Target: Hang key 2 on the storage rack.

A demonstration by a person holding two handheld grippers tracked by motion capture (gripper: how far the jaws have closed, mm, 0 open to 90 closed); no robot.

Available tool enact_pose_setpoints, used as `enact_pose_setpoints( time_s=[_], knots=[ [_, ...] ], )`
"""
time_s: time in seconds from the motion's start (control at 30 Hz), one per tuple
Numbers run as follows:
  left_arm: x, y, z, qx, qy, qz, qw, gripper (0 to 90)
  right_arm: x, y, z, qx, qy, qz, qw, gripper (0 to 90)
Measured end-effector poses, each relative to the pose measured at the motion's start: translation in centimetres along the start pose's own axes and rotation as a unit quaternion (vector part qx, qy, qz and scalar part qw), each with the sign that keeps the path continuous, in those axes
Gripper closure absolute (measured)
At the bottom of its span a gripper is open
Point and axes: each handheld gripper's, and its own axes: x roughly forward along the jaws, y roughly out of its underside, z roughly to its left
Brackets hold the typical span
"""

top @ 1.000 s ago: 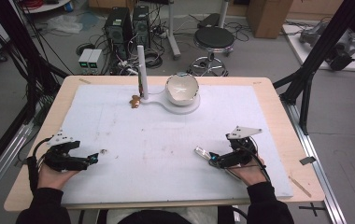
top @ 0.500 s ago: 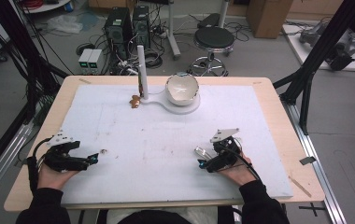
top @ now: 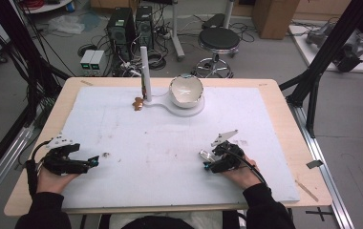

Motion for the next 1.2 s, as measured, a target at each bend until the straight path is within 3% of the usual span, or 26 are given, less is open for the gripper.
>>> enact_pose_setpoints(
  time_s=[0.1, 0.23, 0.5, 0.67, 0.77, 1.0, 1.2],
  knots=[
    [-0.1, 0.0, 0.0, 0.002, -0.001, 0.001, 1.0, 5.7, -0.2, -0.1, 0.4, -0.017, 0.007, -0.002, 0.9998, 53.8],
    [0.0, 0.0, 0.0, 0.003, 0.0, 0.002, 1.0, 5.7, -0.2, -0.3, 0.8, -0.026, -0.003, 0.003, 0.9997, 72.8],
    [0.2, -0.1, -0.1, 0.006, 0.003, 0.004, 1.0, 5.7, -0.6, -0.1, 0.8, -0.018, 0.012, -0.002, 0.9998, 74.4],
    [0.1, -0.1, -0.1, 0.005, 0.006, 0.001, 1.0, 5.7, -1.6, 0.1, 0.6, 0.0, 0.026, -0.029, 0.9992, 74.5],
    [0.1, -0.1, -0.2, 0.006, 0.006, -0.001, 1.0, 5.7, -2.6, 0.2, 0.2, 0.018, 0.026, -0.059, 0.9977, 74.5],
    [0.0, 0.0, -0.2, 0.008, 0.01, -0.007, 0.9999, 5.7, -4.7, 0.2, -0.3, 0.06, 0.036, -0.096, 0.9929, 74.7],
    [0.1, -0.2, -0.3, 0.01, 0.011, -0.013, 0.9998, 5.7, -5.8, 0.3, -0.1, 0.065, 0.049, -0.111, 0.9905, 74.7]
  ],
)
